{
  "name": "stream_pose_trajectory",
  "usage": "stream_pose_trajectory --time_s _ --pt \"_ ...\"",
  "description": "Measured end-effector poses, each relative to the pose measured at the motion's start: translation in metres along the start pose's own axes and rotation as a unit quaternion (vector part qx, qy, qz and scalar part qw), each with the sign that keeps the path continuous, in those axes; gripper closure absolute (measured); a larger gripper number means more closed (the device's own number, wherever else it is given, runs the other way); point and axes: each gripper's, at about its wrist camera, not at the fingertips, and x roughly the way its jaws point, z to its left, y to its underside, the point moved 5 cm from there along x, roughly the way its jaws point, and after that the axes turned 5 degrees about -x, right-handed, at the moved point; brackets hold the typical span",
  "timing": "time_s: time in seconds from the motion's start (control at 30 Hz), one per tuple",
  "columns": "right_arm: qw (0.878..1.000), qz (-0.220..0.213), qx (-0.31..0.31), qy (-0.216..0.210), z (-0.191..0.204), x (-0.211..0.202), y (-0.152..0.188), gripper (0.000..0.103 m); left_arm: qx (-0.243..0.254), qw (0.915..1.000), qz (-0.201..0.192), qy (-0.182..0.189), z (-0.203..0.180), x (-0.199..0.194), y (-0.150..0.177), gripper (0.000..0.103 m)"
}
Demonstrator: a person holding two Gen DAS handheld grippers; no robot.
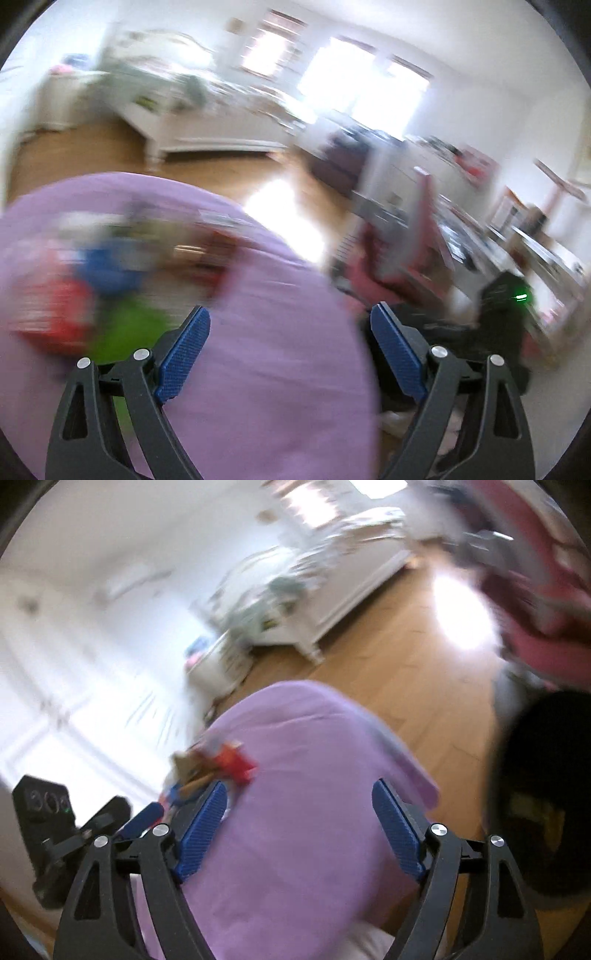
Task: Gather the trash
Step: 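Grasp the red milk box with the right tool while the left tool grasps the green packet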
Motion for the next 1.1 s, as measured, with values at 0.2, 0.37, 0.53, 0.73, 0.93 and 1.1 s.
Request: stream_pose_trajectory --time_s 0.2,0.37,0.53,0.73,0.93,1.1 --pt "0.993 0.011 -0.121 -0.004 0.072 0.056 -0.029 0.014 0.019 0.9941 -0.036 -0.1 0.098 -0.036 -0.007 0.005" --pt "0.97 0.026 -0.243 0.015 0.096 0.115 -0.046 0.014 0.107 0.9896 0.006 -0.095 0.133 -0.033 -0.012 0.005" --pt "0.941 0.047 -0.335 0.022 0.109 0.157 -0.043 0.014 0.204 0.9758 0.033 -0.071 0.134 -0.026 -0.017 0.005" --pt "0.945 0.073 -0.319 0.02 0.099 0.172 -0.04 0.054 0.281 0.9538 0.084 -0.066 0.127 0.002 -0.016 0.005" --pt "0.978 0.032 -0.204 0.0 0.079 0.122 -0.044 0.06 0.272 0.959 0.073 -0.03 0.101 -0.013 -0.004 0.005" --pt "0.993 0.008 -0.121 -0.013 0.057 0.077 -0.038 0.061 0.271 0.9572 0.095 -0.037 0.08 -0.009 0.028 0.005"
